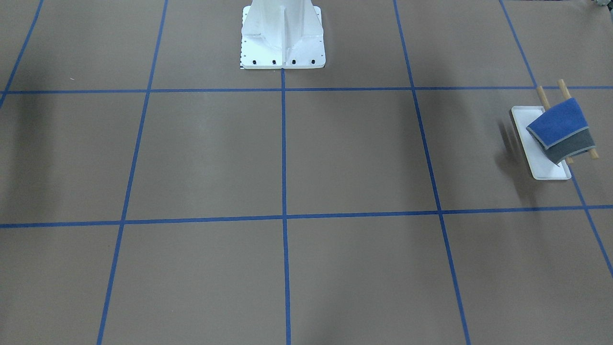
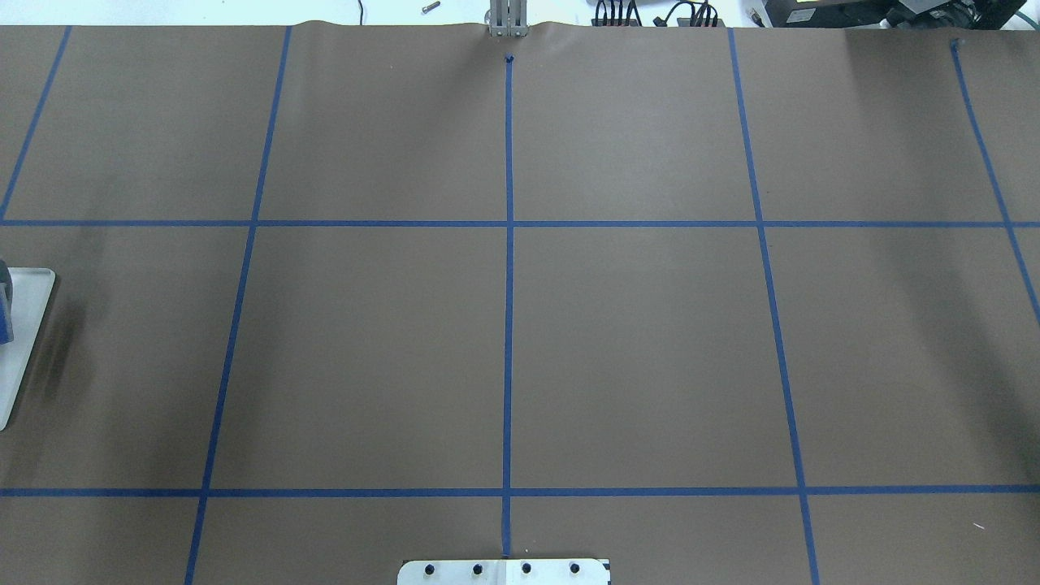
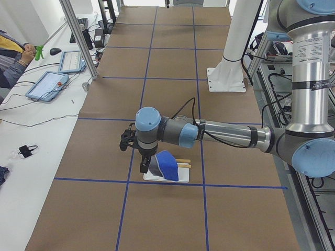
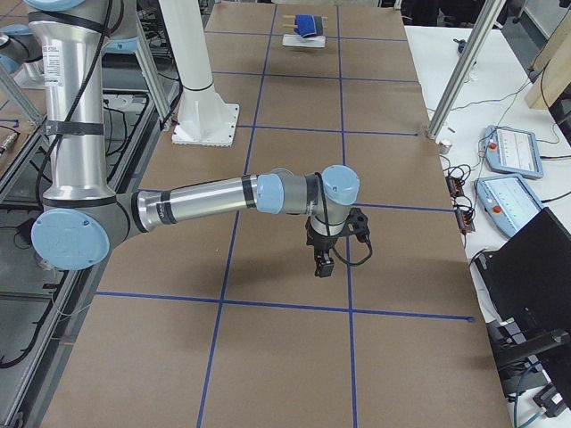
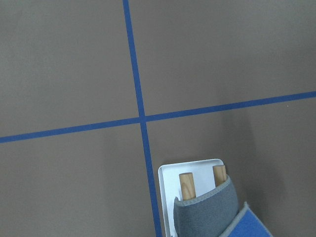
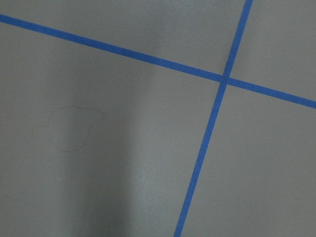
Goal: Hang towel on rack
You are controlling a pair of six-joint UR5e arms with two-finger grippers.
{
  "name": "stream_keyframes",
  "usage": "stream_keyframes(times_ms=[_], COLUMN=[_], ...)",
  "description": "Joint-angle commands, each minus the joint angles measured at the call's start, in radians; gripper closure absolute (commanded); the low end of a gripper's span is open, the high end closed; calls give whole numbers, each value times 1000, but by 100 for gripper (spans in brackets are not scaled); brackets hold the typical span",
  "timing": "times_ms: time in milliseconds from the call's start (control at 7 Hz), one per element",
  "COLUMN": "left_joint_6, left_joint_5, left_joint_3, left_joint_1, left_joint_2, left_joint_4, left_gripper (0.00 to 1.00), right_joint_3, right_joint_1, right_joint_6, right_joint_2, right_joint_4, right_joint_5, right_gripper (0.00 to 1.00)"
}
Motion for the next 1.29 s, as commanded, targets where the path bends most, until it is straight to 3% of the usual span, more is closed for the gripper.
stream_keyframes(times_ms=[0, 143, 714, 1143], left_joint_6=[-12, -25, -54, -60], left_joint_5=[-11, -34, -31, -39], left_joint_3=[-63, -100, -85, -77], left_joint_1=[0, 0, 3, 3], left_joint_2=[-17, -31, -40, -46], left_joint_4=[18, 82, 86, 93], left_gripper=[2, 2, 2, 2], right_joint_3=[-5, -5, 17, 11], right_joint_1=[0, -1, 0, 31], right_joint_6=[11, 11, 11, 8], right_joint_2=[-17, -16, 0, -11], right_joint_4=[41, 41, 46, 44], right_joint_5=[-1, 1, 7, 74], right_gripper=[0, 0, 0, 0])
